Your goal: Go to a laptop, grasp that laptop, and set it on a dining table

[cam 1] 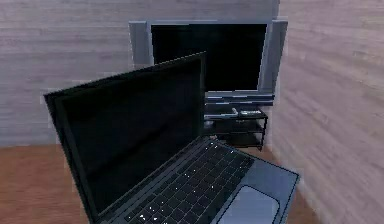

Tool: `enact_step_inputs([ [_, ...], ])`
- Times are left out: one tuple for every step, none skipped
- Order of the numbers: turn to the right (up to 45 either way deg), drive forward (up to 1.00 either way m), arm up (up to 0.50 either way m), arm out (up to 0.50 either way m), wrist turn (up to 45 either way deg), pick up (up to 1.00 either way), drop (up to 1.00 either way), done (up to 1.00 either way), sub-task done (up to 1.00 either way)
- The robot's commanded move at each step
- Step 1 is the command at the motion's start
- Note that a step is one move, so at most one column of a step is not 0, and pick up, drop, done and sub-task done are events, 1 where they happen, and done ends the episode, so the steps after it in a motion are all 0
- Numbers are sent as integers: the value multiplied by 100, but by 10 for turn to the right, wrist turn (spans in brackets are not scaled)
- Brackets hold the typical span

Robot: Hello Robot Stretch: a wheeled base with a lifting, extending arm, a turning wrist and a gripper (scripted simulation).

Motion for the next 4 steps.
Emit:
enact_step_inputs([
  [-240, 0, 0, 0, 0, 0, 0, 0, 0],
  [450, 0, 0, 0, 0, 0, 0, 0, 0],
  [60, 0, 0, 0, 0, 0, 0, 0, 0],
  [0, 0, 0, 36, 0, 0, 0, 0, 0],
])
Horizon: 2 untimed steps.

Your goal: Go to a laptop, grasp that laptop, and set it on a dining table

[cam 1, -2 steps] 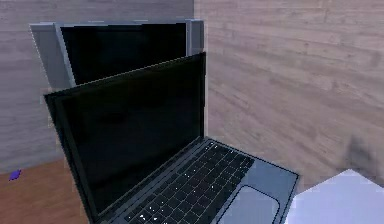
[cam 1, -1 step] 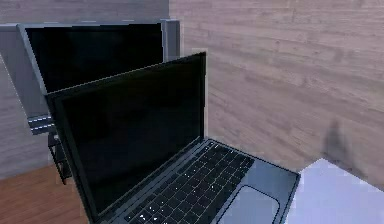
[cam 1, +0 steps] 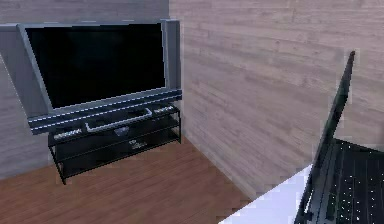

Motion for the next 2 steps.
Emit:
enact_step_inputs([
  [0, 0, 0, 0, 450, 0, 0, 0, 0],
  [0, 0, 0, 0, 450, 0, 0, 0, 0],
])
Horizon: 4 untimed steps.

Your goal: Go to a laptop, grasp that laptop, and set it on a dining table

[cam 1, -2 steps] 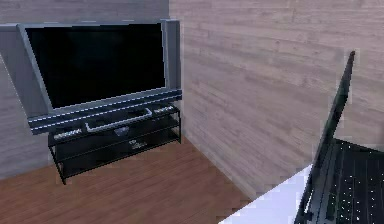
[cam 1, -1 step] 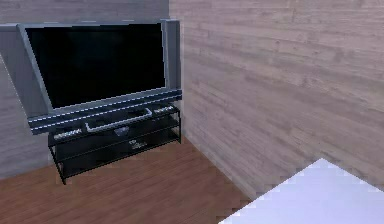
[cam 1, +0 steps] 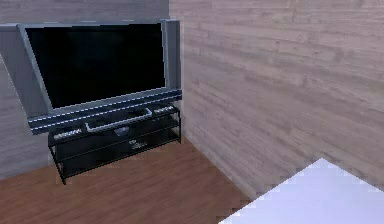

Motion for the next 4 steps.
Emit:
enact_step_inputs([
  [0, 0, 0, 0, 180, 0, 0, 0, 0],
  [0, 0, -4, 0, 0, 0, 0, 0, 0],
  [0, 0, -32, 0, 0, 0, 0, 0, 0],
  [0, 0, 0, 0, 0, 0, 100, 0, 0],
])
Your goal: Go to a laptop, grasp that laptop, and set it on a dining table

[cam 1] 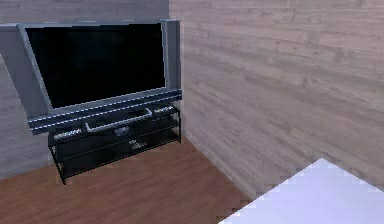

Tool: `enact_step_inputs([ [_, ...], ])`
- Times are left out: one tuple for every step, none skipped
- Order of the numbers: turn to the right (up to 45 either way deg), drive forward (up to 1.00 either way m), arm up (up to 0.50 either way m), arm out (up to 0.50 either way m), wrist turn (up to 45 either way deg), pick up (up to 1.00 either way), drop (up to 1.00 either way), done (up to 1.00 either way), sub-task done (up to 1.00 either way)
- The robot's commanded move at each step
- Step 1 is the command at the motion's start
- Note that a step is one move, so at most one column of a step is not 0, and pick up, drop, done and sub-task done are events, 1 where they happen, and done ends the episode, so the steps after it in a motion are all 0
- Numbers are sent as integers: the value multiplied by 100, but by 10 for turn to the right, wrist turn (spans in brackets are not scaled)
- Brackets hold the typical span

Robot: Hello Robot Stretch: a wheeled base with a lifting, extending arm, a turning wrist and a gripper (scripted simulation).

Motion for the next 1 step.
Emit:
enact_step_inputs([
  [0, 0, 4, 0, 0, 0, 0, 0, 0],
])
